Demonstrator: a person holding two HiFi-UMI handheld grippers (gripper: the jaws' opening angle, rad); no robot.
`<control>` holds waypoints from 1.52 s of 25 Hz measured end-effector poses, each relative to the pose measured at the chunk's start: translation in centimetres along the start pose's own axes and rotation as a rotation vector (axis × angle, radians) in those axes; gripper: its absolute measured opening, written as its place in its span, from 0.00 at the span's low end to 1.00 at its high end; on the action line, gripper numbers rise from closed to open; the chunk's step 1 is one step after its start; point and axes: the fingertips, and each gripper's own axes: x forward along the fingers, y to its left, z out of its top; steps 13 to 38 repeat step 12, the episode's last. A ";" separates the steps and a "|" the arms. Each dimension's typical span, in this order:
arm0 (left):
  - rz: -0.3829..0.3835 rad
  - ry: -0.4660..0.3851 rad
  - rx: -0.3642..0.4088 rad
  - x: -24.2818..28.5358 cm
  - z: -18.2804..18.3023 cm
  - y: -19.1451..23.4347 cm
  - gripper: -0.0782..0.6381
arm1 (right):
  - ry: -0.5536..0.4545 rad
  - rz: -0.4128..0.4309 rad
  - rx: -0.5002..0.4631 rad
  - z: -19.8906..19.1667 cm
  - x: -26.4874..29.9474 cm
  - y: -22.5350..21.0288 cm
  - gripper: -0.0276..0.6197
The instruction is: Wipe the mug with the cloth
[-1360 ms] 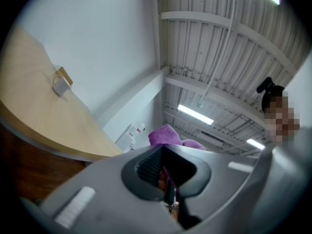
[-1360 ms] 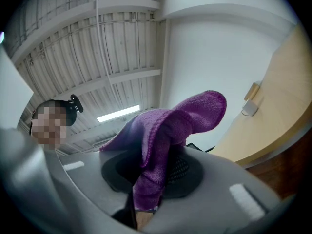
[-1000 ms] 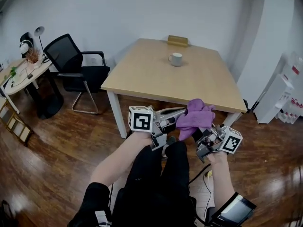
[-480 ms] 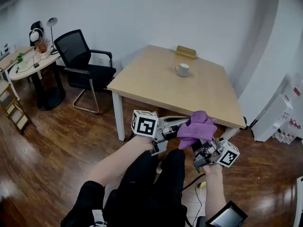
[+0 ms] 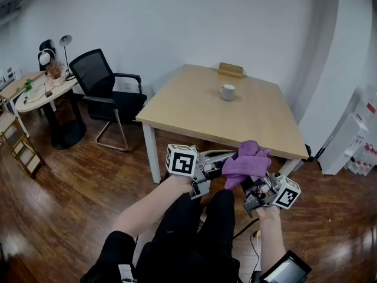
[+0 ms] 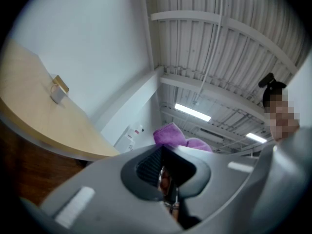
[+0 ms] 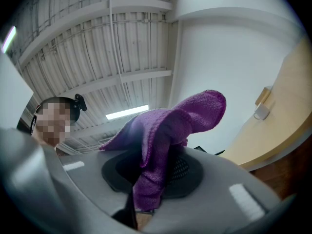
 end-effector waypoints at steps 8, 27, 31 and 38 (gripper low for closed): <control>0.018 0.014 0.002 -0.2 -0.1 -0.5 0.12 | 0.002 -0.009 -0.011 -0.1 -0.2 -0.2 0.17; 0.011 0.010 0.002 -0.3 -0.1 -0.2 0.12 | 0.000 -0.011 -0.011 -0.1 -0.2 -0.3 0.17; 0.011 0.010 0.002 -0.3 -0.1 -0.2 0.12 | 0.000 -0.011 -0.011 -0.1 -0.2 -0.3 0.17; 0.011 0.010 0.002 -0.3 -0.1 -0.2 0.12 | 0.000 -0.011 -0.011 -0.1 -0.2 -0.3 0.17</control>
